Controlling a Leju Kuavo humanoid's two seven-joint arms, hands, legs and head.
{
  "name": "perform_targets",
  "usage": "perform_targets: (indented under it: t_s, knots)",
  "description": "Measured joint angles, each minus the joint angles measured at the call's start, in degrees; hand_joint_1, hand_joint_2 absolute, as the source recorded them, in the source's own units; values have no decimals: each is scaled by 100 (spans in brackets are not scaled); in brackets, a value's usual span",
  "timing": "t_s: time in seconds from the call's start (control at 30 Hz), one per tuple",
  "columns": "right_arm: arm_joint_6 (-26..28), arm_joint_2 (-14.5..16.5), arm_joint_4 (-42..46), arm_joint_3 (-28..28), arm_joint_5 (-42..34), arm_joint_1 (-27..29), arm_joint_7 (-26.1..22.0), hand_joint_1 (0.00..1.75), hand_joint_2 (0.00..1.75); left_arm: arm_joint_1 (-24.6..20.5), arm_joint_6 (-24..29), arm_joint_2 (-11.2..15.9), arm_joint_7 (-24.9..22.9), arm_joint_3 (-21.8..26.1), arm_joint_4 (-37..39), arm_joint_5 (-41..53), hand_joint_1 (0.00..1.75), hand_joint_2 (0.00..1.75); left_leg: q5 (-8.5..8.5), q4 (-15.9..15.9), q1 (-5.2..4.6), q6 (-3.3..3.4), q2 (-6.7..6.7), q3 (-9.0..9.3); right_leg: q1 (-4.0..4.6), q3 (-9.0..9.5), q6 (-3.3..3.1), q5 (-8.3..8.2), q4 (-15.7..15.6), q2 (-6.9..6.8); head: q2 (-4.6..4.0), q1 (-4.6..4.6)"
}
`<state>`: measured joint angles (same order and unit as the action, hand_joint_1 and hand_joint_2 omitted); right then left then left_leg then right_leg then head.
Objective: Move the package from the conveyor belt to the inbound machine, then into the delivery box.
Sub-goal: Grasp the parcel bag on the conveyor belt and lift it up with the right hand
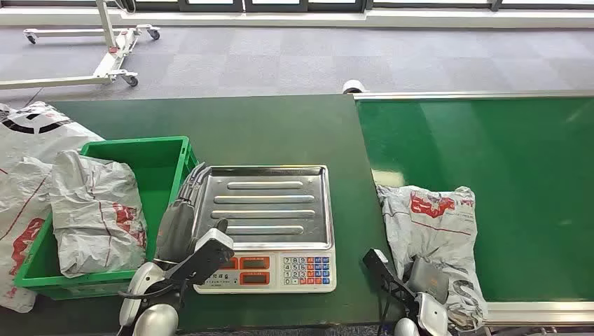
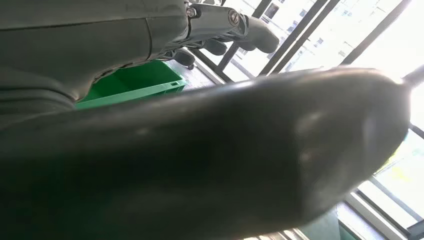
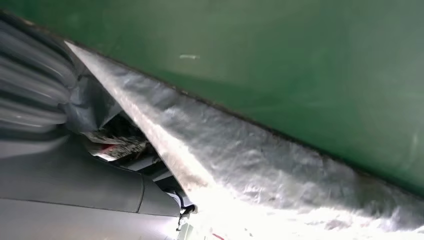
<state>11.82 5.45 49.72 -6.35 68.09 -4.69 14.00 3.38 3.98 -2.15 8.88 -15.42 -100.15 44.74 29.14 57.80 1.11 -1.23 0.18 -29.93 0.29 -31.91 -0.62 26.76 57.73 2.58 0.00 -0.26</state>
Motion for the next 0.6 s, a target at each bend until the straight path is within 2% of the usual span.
perform_targets:
  t_s: [0.33,0.47,0.6]
  knots:
    - [51,-43,244,-25,-225,153,-76,175,175,29,-10,-1,3,8,2,-2,0,0,3,-9,0,-6,-23,-18,0,-18,-14,17,2,-25,0,0]
    - [106,-69,588,104,-953,291,-430,175,175,73,-17,2,23,12,0,-2,0,0,0,-9,0,-7,-46,-26,-2,-37,-15,18,3,-46,0,0]
    - [-74,-172,1393,430,-1616,491,-810,175,175,162,-17,6,132,31,-2,-14,0,0,-16,-8,-5,-17,-64,-41,-10,-73,-13,14,9,-62,0,0]
